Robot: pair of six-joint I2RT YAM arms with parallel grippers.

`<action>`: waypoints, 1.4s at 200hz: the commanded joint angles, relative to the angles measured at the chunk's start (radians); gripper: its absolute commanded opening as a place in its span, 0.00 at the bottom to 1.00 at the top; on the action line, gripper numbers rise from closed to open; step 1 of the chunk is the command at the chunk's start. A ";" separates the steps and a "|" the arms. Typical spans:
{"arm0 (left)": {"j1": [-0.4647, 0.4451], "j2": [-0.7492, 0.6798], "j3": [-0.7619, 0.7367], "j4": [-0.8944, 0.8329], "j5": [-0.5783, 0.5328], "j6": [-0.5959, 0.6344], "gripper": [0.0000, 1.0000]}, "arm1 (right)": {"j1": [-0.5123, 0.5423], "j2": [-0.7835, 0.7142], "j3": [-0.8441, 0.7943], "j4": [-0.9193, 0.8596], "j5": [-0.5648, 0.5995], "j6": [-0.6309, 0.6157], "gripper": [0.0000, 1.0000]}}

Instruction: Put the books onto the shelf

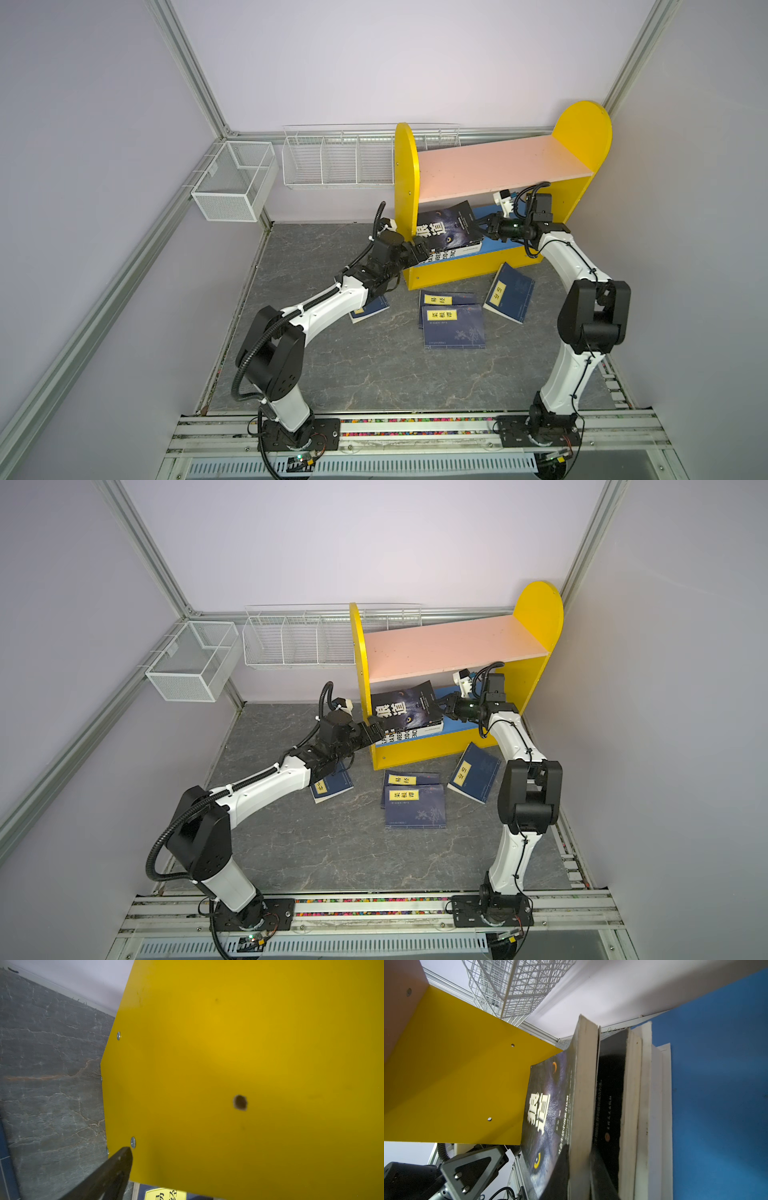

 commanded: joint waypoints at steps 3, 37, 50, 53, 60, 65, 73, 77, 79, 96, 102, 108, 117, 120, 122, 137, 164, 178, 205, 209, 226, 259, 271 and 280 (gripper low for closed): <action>-0.006 0.062 0.024 -0.007 -0.057 -0.039 0.93 | 0.020 0.002 -0.013 0.049 0.005 -0.052 0.09; -0.044 0.072 0.033 -0.069 -0.168 -0.032 0.92 | 0.020 0.004 -0.002 0.023 0.048 -0.072 0.18; -0.046 0.074 0.028 -0.073 -0.183 -0.043 0.91 | 0.021 0.011 0.014 0.011 0.067 -0.078 0.20; -0.047 0.075 0.025 -0.073 -0.185 -0.045 0.91 | 0.021 0.012 0.017 0.010 0.070 -0.079 0.21; -0.046 0.077 0.021 -0.073 -0.191 -0.048 0.91 | 0.021 0.014 0.028 0.004 0.087 -0.079 0.26; -0.047 0.076 0.019 -0.073 -0.193 -0.050 0.91 | 0.021 0.015 0.035 -0.001 0.096 -0.082 0.27; -0.047 0.075 0.014 -0.072 -0.196 -0.053 0.91 | 0.021 0.016 0.047 -0.011 0.116 -0.085 0.31; -0.047 0.075 0.014 -0.071 -0.196 -0.053 0.91 | 0.021 0.015 0.052 -0.016 0.137 -0.085 0.34; -0.047 0.075 0.014 -0.071 -0.195 -0.054 0.91 | 0.021 0.015 0.054 -0.021 0.150 -0.084 0.35; -0.047 0.077 0.019 -0.067 -0.186 -0.048 0.91 | 0.028 0.023 0.099 -0.091 0.254 -0.104 0.39; -0.047 0.079 0.025 -0.067 -0.184 -0.046 0.91 | 0.031 0.022 0.104 -0.104 0.286 -0.110 0.40; -0.047 0.083 0.031 -0.068 -0.182 -0.045 0.91 | 0.033 0.015 0.103 -0.107 0.313 -0.114 0.41; -0.047 0.088 0.038 -0.068 -0.178 -0.045 0.91 | 0.036 0.005 0.093 -0.106 0.341 -0.122 0.41; -0.046 0.091 0.040 -0.068 -0.176 -0.045 0.91 | 0.037 0.000 0.089 -0.105 0.348 -0.124 0.41; -0.046 0.092 0.041 -0.068 -0.176 -0.044 0.91 | 0.038 -0.002 0.086 -0.103 0.352 -0.126 0.41; -0.046 0.100 0.045 -0.062 -0.168 -0.047 0.91 | 0.046 -0.018 0.068 -0.092 0.365 -0.138 0.35; -0.047 0.109 0.051 -0.051 -0.155 -0.053 0.91 | 0.060 -0.008 0.074 -0.102 0.324 -0.153 0.25; -0.047 0.106 0.052 -0.044 -0.150 -0.054 0.91 | 0.070 -0.011 0.066 -0.099 0.334 -0.160 0.22; -0.047 0.101 0.056 -0.042 -0.153 -0.051 0.91 | 0.085 -0.017 0.058 -0.072 0.298 -0.165 0.19; -0.047 0.101 0.056 -0.041 -0.154 -0.051 0.91 | 0.089 -0.018 0.057 -0.066 0.293 -0.167 0.18; -0.047 0.098 0.053 -0.036 -0.160 -0.054 0.91 | 0.104 -0.014 0.065 -0.053 0.287 -0.171 0.18; -0.044 0.089 0.058 -0.028 -0.162 -0.044 0.92 | 0.113 0.001 0.071 -0.007 0.250 -0.133 0.19; -0.044 0.082 0.062 -0.025 -0.159 -0.028 0.93 | 0.113 0.002 0.071 -0.002 0.261 -0.130 0.20; -0.044 0.075 0.062 -0.022 -0.157 -0.018 0.94 | 0.114 0.000 0.072 -0.001 0.267 -0.132 0.21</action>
